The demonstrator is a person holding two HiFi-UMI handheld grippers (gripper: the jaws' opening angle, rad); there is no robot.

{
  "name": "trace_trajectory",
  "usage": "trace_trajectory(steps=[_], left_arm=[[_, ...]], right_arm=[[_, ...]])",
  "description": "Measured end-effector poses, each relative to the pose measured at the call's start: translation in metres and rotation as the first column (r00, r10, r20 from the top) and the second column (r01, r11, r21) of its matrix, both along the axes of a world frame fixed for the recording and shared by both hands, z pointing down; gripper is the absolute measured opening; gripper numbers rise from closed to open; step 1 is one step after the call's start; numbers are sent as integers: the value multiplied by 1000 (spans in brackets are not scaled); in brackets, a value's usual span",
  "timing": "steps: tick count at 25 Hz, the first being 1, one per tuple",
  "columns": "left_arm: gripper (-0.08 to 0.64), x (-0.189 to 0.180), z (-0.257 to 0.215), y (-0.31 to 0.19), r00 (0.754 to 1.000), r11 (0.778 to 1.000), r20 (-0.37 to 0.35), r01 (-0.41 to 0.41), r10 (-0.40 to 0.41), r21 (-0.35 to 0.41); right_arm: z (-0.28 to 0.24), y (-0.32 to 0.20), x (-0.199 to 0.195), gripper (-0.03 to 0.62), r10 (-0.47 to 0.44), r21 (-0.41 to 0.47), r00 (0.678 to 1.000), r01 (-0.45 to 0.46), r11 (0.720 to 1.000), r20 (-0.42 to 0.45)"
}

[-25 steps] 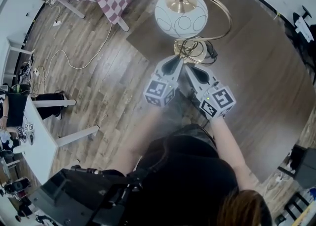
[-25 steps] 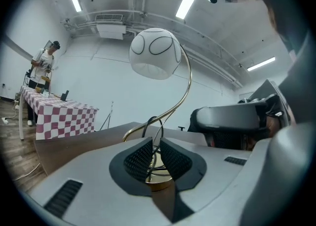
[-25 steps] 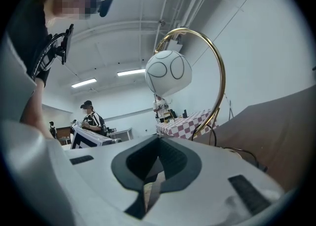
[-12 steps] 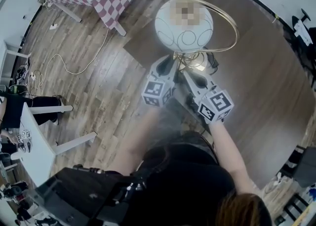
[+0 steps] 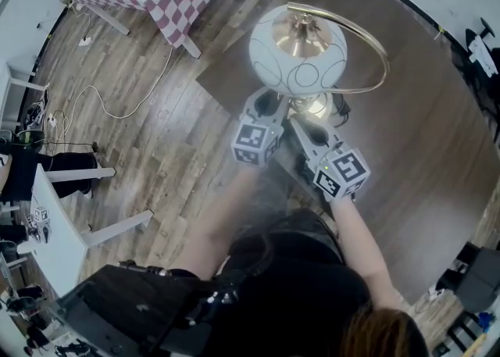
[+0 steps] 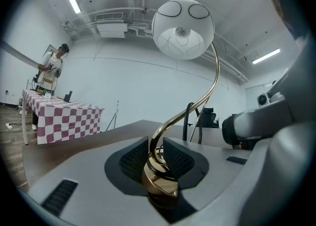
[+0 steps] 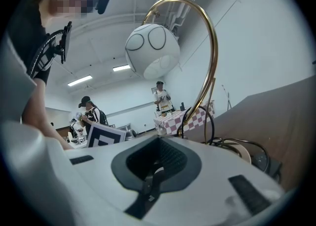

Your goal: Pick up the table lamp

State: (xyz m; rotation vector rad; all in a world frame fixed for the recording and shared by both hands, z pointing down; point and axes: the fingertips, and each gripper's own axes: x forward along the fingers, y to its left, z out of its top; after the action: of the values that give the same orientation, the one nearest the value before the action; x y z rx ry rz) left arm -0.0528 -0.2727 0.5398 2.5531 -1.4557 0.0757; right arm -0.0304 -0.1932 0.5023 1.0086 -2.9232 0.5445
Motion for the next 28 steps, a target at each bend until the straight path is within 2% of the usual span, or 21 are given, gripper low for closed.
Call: trace_trajectory(steps=[8,12,14,15,21,28], left_arm=[[89,8,0,-13,998,999,62,-25,23,23],[89,8,-2,-19,997,999,71,-29,26,40],[53,10,-2,-19,997,998,72,-33,29,52],[31,11,-3,-18,997,998,69,-32,28,58],[32,9,-2,-18,999,998,44,-19,17,57],[38,7,-1,-19,1000,1000,8,3,-3,30]], right_arm=[[6,-3,6,3,3,-4,1000,-3,1000,2],[8,-3,10,3,7,-6,1000,-7,1000,5],[5,-3,14,3,15,1,1000,-15,1000,9],[2,-2,18,3,22,10,1000,-22,1000,13],[-34,1,47,3,83,77,995,-87,993,58],[-84,6,75,5,111,153,989,-126,980,102]])
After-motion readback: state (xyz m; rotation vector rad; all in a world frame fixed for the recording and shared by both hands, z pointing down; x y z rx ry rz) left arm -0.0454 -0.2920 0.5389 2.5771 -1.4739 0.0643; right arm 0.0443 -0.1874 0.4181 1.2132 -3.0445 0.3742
